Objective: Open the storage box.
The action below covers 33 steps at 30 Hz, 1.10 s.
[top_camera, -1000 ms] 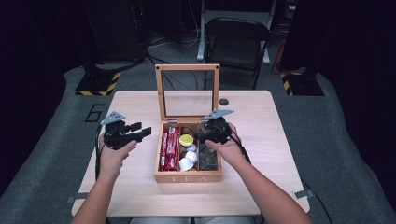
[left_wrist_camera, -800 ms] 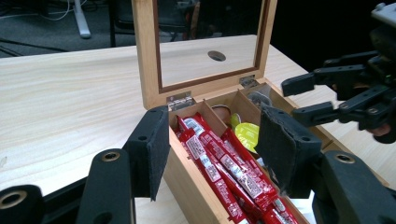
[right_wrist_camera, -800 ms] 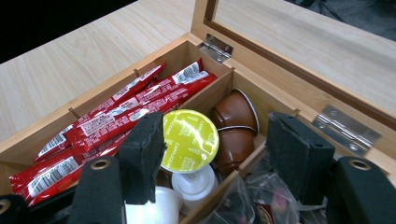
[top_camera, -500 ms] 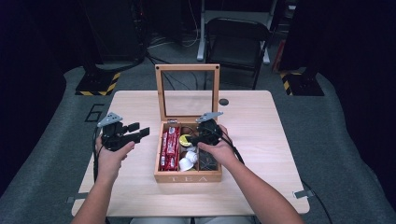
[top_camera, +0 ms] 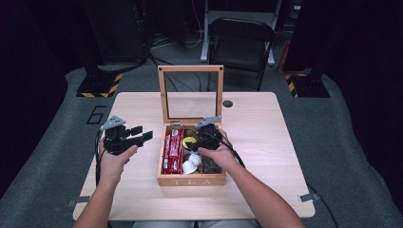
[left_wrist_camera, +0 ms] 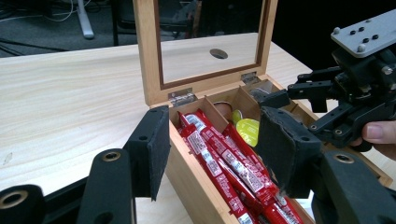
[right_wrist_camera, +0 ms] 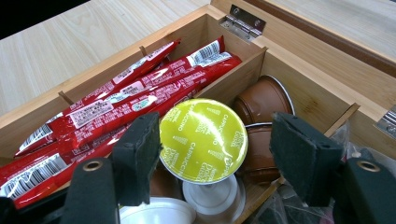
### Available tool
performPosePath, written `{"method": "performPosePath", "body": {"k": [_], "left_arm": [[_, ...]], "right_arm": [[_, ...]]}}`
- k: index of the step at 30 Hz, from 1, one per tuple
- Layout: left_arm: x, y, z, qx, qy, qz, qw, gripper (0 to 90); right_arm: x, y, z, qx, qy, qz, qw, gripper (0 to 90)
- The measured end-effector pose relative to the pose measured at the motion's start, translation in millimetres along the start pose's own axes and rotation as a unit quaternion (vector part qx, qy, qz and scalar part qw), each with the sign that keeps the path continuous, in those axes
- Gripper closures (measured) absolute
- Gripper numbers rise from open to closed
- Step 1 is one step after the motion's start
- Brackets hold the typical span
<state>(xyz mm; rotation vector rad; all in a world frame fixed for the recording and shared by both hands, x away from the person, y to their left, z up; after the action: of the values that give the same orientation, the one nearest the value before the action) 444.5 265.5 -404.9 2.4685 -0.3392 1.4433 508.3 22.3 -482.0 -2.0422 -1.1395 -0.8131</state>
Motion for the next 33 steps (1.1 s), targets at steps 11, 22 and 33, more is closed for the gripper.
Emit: {"method": "performPosePath", "body": {"k": [11,22,33], "left_arm": [[-0.2,1.5,-0.7,-0.001,0.000,0.003,1.0000,44.2],[0.0,-0.1,-2.5,0.000,0.003,0.000,1.0000,44.4],[-0.5,-0.7,-3.0,0.001,0.002,-0.002,1.0000,44.5]], "right_arm": [[0.4,-1.7,6.5,0.005,-0.013,-0.002,0.9999,30.8],[-0.1,-1.6,12.0,0.004,-0.026,0.004,0.9996,29.7],[-1.4,-3.9,18.4,0.001,-0.046,0.015,0.9988,31.2]]}}
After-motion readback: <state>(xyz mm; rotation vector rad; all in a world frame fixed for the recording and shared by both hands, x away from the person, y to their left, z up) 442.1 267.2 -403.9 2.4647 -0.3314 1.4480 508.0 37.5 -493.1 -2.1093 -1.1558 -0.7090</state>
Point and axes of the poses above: each handheld gripper's, and its own axes: z roughly forward along the jaws, x roughly out of its top, y roughly to its right, the point moved 5 cm from there along z, roughly forward along the jaws, and after that the axes turned 15 degrees about x, right-handed, at the moved point
